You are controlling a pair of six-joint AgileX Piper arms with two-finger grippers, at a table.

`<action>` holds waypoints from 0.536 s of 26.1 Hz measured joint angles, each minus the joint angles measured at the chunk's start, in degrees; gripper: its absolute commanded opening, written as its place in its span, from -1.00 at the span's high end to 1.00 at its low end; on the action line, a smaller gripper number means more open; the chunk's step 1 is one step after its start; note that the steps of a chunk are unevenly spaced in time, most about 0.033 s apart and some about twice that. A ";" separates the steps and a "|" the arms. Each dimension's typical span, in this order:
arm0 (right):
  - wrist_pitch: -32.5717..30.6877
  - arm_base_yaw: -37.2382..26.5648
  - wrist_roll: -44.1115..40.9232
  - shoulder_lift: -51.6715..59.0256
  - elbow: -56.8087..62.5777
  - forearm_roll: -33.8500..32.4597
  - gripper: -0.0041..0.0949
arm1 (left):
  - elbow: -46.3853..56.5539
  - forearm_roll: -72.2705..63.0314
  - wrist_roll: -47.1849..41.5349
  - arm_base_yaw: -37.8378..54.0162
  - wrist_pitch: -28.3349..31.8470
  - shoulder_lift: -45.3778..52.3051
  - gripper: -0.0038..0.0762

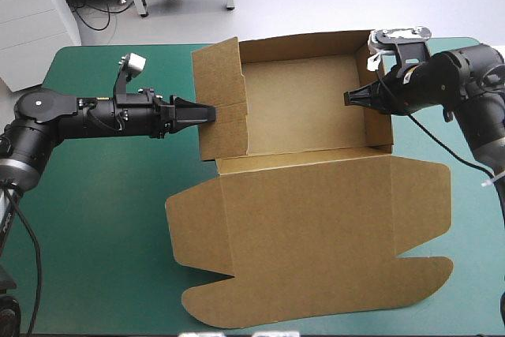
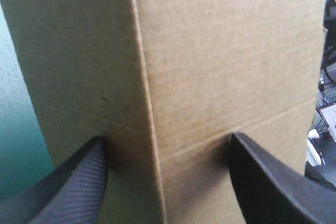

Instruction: Fold the box

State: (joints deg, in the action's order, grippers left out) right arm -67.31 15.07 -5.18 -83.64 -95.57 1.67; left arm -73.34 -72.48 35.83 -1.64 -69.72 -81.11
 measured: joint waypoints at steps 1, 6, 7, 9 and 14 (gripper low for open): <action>0.30 0.00 0.00 0.00 0.00 0.09 0.95 | 0.00 -0.04 0.20 0.00 0.00 0.00 -0.21; 1.42 0.00 -0.18 0.00 0.00 1.49 0.95 | -1.35 0.61 -1.12 -0.06 0.00 0.00 -0.21; 1.57 0.00 -0.55 0.00 0.00 1.70 0.95 | -2.21 1.94 -2.29 -0.13 0.13 0.00 -0.21; 2.24 0.13 -1.48 0.00 0.00 1.52 0.95 | -4.50 6.85 -5.23 -0.71 0.94 0.00 -0.21; 4.12 5.15 -5.70 0.00 0.00 -3.41 0.92 | -11.30 25.99 -19.75 -8.12 6.33 0.00 -0.21</action>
State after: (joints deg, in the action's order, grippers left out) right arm -63.19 20.22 -10.88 -83.64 -95.57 -1.74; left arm -84.64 -46.49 16.08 -9.76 -63.38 -81.11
